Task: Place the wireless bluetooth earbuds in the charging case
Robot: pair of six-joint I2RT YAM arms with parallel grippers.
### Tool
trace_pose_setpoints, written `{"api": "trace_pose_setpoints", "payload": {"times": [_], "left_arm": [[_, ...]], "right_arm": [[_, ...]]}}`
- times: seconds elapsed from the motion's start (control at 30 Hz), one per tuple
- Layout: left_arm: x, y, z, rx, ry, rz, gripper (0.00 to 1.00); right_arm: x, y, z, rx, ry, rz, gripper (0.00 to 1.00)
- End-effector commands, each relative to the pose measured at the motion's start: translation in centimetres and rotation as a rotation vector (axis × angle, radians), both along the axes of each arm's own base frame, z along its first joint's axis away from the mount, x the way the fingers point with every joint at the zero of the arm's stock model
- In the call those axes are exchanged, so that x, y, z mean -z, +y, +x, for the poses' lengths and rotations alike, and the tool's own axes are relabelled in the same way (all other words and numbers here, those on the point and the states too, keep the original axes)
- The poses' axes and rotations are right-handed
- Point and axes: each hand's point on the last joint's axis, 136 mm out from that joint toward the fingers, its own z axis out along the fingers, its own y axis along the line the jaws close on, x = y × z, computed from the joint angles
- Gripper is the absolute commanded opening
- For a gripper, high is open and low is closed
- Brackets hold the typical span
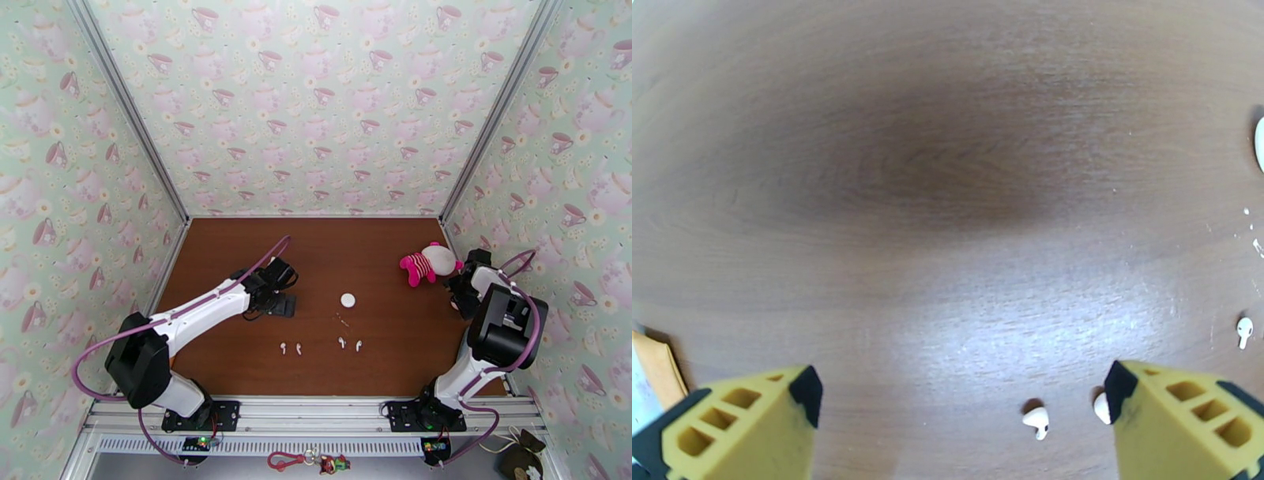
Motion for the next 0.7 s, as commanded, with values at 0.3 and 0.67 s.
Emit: {"api": "trace_pose_setpoints", "payload": {"times": [0.3,0.67], "left_arm": [[0.4,-0.2,-0.1,0.003,0.009,0.008,1.00],[0.7,-0.2,0.0,0.002,0.016,0.014,1.00]], "right_arm": [[1.6,-1.3,-0.6,0.058,0.028,0.037,0.81],[2.6,-1.5,-1.0,0.064,0.043,0.049,0.64]]}}
